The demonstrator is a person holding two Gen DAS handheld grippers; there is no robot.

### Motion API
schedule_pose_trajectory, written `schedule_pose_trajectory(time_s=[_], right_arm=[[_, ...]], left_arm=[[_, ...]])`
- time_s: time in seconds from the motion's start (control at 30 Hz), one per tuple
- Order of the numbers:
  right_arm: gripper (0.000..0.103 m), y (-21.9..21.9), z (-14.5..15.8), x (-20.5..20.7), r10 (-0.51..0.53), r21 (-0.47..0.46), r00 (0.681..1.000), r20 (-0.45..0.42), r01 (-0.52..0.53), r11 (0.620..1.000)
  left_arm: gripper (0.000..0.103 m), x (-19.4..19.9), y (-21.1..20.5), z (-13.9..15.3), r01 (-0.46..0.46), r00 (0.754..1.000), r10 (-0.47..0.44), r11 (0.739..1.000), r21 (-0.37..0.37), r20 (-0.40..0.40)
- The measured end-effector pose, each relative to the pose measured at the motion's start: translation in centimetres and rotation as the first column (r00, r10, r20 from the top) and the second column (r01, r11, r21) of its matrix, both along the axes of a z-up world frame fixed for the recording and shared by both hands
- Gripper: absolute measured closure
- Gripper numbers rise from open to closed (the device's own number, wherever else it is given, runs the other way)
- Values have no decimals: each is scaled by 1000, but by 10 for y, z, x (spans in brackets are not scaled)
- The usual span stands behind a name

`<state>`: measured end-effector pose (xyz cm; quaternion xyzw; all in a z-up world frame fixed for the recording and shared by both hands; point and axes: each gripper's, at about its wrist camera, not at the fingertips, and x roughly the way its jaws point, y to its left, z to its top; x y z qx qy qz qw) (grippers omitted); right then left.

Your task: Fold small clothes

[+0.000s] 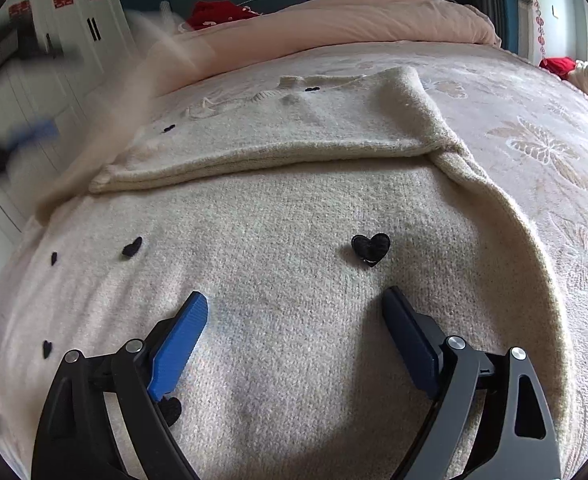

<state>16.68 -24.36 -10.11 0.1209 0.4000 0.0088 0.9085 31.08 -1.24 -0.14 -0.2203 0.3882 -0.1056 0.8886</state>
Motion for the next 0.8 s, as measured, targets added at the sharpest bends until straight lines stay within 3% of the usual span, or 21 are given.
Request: schedule_pose_trajectory(time_s=[0.1,0.2,0.27,0.4,0.47,0.57,0.6,0.63,0.67,0.8], right_arm=[[16,-6,7,0,8,48,1000,-6,-8,999],[16,-14,30,5,2,126,999,32,-6,992],[16,-15,45,26,-8,164,999,39,2,986],[18,-7,51,97,-11,309,999,-43,24,951],[21,8,42,131,-4,307,996,-92,32,951],[41,37,21,167,22,264,985,-174,25,964],[52,44,19,171,12,239,984,-176,31,971],[65,52,20,175,8,218,987,-163,28,976],[94,56,22,180,25,232,986,-163,14,973],[94,60,59,190,31,258,996,-82,-9,966]], left_arm=[[32,-25,14,-49,-31,992,31,1000,-1,-119],[32,-45,65,-57,-105,986,98,993,-49,-136],[32,-36,104,-61,-196,971,180,977,-90,-160],[32,-5,182,-65,-375,913,326,907,-190,-245],[32,-6,198,-65,-423,896,366,878,-226,-252],[32,-3,211,-67,-444,888,385,859,-253,-251],[32,-6,212,-67,-443,889,383,858,-259,-252],[32,-4,213,-69,-441,889,375,855,-272,-261],[32,-12,219,-70,-438,890,366,850,-292,-271],[32,-9,215,-75,-447,887,341,802,-397,-311]])
